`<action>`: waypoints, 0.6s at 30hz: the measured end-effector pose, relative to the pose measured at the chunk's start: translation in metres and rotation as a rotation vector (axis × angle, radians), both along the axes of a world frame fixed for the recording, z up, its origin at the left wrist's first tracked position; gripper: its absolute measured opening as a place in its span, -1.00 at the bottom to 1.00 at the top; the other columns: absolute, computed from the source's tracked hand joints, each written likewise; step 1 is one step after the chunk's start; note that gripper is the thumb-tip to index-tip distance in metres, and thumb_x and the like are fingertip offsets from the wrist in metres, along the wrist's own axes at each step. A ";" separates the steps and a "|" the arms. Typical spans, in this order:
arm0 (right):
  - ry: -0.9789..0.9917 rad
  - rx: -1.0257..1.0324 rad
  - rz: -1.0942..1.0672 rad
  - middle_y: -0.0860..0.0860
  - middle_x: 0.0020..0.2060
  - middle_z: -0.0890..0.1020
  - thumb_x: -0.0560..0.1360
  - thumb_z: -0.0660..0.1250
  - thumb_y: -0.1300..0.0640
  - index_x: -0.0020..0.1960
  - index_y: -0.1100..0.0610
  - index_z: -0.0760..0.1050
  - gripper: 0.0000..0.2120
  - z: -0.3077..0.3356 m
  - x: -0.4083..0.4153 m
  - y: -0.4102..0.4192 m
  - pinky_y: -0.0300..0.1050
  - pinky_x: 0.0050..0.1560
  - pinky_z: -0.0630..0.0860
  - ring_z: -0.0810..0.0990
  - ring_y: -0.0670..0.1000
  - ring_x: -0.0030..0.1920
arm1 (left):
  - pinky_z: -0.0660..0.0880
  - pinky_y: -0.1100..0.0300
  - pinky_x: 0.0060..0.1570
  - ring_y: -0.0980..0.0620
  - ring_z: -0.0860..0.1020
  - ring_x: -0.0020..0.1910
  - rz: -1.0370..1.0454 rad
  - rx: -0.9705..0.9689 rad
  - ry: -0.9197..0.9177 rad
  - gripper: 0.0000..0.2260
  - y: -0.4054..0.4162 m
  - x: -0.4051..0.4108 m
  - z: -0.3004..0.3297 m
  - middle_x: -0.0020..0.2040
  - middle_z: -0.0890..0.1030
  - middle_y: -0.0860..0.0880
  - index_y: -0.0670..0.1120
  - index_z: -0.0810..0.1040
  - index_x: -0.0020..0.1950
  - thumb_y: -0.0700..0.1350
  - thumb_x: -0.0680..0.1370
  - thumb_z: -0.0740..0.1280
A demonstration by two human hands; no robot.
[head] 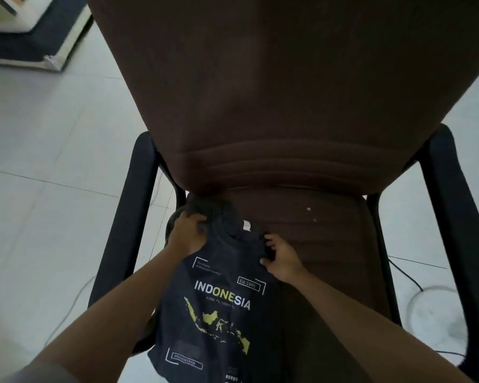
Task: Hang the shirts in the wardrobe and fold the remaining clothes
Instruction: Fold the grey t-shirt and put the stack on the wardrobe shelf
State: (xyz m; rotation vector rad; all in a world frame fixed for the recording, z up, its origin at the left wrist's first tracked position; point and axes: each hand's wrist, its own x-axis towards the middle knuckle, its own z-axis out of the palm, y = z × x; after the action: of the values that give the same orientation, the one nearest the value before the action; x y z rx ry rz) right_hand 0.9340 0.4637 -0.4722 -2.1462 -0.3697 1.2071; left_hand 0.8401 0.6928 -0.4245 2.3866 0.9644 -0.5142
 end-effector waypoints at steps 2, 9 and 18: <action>0.020 0.005 -0.111 -0.01 0.02 0.50 0.35 0.49 0.30 0.35 0.16 0.32 -0.37 -0.013 -0.003 0.001 -0.18 0.19 0.40 0.49 0.04 0.16 | 0.38 -0.02 0.27 -0.27 0.45 0.23 -0.003 -0.016 0.052 -0.68 0.002 0.006 -0.012 0.27 0.47 -0.22 -0.11 0.51 0.25 -0.12 0.50 0.27; -0.091 0.059 -0.157 -0.04 -0.21 0.51 0.35 0.48 0.27 -0.03 0.03 0.48 -0.70 -0.034 -0.015 0.006 -0.50 -0.07 0.28 0.48 0.10 0.03 | 0.38 0.01 0.22 -0.25 0.47 0.15 0.006 0.064 -0.017 -0.71 0.008 0.009 -0.038 0.26 0.40 -0.17 -0.03 0.55 0.20 -0.17 0.49 0.30; -0.070 0.209 -0.150 -0.13 -0.37 0.45 0.35 0.45 0.22 -0.39 -0.01 0.32 -0.66 -0.017 -0.020 -0.006 -0.17 -0.05 0.37 0.45 -0.08 -0.20 | 0.01 -0.28 0.37 -0.11 0.25 0.38 -0.225 0.182 0.094 -0.79 0.023 0.022 -0.042 0.35 0.32 -0.02 0.01 0.53 0.05 -0.11 0.43 0.38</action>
State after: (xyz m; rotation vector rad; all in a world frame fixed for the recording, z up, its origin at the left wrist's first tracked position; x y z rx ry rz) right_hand 0.9142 0.4581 -0.4890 -2.0011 -0.3428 0.9674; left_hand 0.8622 0.7154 -0.4660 2.6745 0.8158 -0.6519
